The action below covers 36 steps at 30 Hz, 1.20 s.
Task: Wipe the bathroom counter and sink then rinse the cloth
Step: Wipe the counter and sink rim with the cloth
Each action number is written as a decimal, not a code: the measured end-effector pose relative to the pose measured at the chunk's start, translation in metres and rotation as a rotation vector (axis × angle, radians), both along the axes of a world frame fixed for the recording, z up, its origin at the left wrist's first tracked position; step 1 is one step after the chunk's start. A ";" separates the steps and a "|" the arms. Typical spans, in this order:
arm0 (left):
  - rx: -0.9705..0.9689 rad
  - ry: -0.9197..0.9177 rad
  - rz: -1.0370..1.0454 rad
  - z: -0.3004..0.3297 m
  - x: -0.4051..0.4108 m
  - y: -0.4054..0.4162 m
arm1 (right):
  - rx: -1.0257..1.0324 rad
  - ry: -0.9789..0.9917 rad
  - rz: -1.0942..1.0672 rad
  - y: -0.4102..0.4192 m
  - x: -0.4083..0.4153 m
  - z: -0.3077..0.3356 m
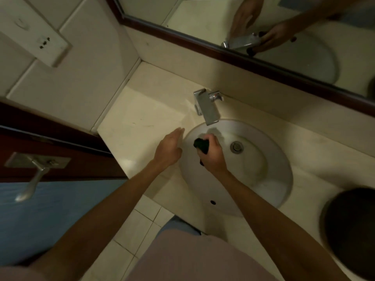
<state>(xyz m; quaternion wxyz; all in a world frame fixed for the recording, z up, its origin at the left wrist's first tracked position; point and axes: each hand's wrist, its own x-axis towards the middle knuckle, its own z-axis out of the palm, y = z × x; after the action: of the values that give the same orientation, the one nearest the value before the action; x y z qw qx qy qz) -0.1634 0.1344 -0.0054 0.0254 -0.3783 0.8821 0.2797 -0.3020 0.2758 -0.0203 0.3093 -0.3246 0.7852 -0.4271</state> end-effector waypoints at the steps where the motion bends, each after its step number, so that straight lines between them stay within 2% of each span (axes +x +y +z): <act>1: 0.027 0.036 0.043 0.000 0.014 0.002 | -0.005 -0.032 -0.001 -0.017 0.004 0.008; 5: 0.175 0.194 0.192 0.009 0.054 -0.001 | 0.063 -0.387 -0.021 -0.073 0.027 0.024; 7: 0.192 0.252 0.252 0.016 0.062 -0.003 | 0.102 -0.430 -0.006 -0.090 0.045 0.018; 12: 0.002 0.245 0.238 0.013 0.072 0.004 | 0.249 -0.002 0.156 -0.090 0.076 0.001; 15: -0.011 0.231 0.213 0.005 0.065 0.011 | 0.192 -0.096 0.019 -0.079 0.070 -0.003; 20: -0.165 0.115 0.039 -0.010 0.051 0.016 | 0.160 -0.485 -0.065 -0.060 0.047 -0.007; 25: -0.205 0.130 -0.064 -0.027 0.054 -0.018 | 0.206 -0.458 -0.184 -0.033 0.026 -0.018; 27: -0.192 0.157 -0.022 -0.027 0.058 -0.041 | 0.202 -0.460 -0.221 -0.024 0.019 -0.021; 31: -0.207 0.086 0.126 -0.031 0.071 -0.096 | 0.209 -0.410 -0.263 -0.012 0.010 -0.031; 36: -0.144 0.081 -0.008 -0.036 0.084 -0.115 | 0.212 -0.447 -0.281 -0.005 0.012 -0.040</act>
<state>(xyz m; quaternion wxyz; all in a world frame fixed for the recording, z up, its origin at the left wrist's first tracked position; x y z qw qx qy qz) -0.0798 0.0193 -0.0416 -0.0364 -0.3638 0.9018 0.2304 -0.2898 0.2709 -0.0602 0.4447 -0.0760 0.7750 -0.4426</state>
